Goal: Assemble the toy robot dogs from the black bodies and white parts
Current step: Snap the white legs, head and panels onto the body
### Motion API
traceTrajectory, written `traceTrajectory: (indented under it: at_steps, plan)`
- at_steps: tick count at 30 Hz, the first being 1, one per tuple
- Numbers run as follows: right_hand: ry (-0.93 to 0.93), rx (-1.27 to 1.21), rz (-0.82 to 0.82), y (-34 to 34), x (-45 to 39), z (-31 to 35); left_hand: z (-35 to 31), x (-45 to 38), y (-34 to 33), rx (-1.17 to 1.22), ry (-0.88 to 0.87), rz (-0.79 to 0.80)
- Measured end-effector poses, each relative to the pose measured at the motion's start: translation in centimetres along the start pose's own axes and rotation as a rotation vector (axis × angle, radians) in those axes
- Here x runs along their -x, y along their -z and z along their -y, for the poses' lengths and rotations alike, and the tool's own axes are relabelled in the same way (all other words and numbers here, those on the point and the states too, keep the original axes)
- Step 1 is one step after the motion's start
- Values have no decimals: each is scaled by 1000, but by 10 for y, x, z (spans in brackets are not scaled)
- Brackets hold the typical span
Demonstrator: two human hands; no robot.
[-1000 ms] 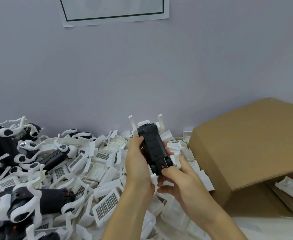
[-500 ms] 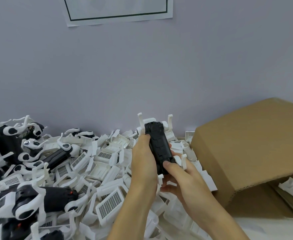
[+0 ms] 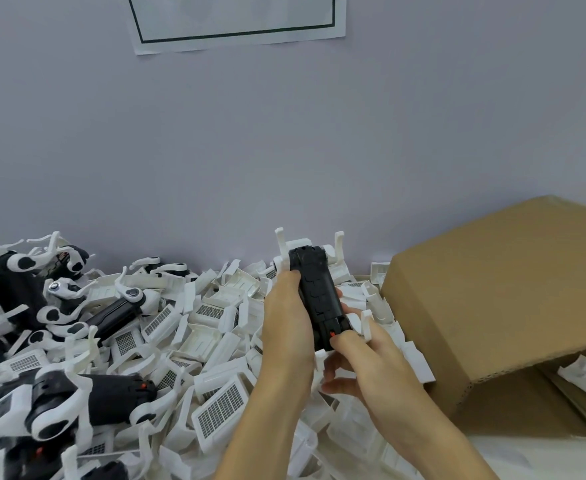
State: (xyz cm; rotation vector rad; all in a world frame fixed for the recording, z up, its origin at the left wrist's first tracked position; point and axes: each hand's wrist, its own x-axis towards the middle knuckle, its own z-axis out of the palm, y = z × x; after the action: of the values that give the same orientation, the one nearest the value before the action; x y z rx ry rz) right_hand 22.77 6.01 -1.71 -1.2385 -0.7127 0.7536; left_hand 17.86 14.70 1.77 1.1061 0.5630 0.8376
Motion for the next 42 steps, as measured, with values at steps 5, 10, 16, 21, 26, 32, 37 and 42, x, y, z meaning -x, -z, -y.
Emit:
traceTrajectory:
  at_steps: [5, 10, 16, 21, 26, 32, 37, 42]
  plan:
    - [10, 15, -14, -1, 1, 2, 0, 1, 0, 4, -3, -1]
    - [10, 4, -24, -1, 0, 1, 0, 1, 1, 1, 0, 3]
    - [3, -18, 55, 1, 3, 3, -2, 2, 2, 43, 9, -16]
    - [-14, 6, 20, 0, 2, 3, -1, 1, 1, 39, 17, 6]
    - [-48, 52, -65, 1, 0, 3, 2, 0, 0, 42, 4, 55]
    - [-37, -72, -27, 13, 0, 13, -7, 3, 3, 452, 112, 87]
    - [-9, 312, -322, 31, -6, 11, -13, 0, 10, 511, 39, 46]
    - [-48, 945, -73, 35, 2, 0, -15, -2, 11, 310, 57, -5]
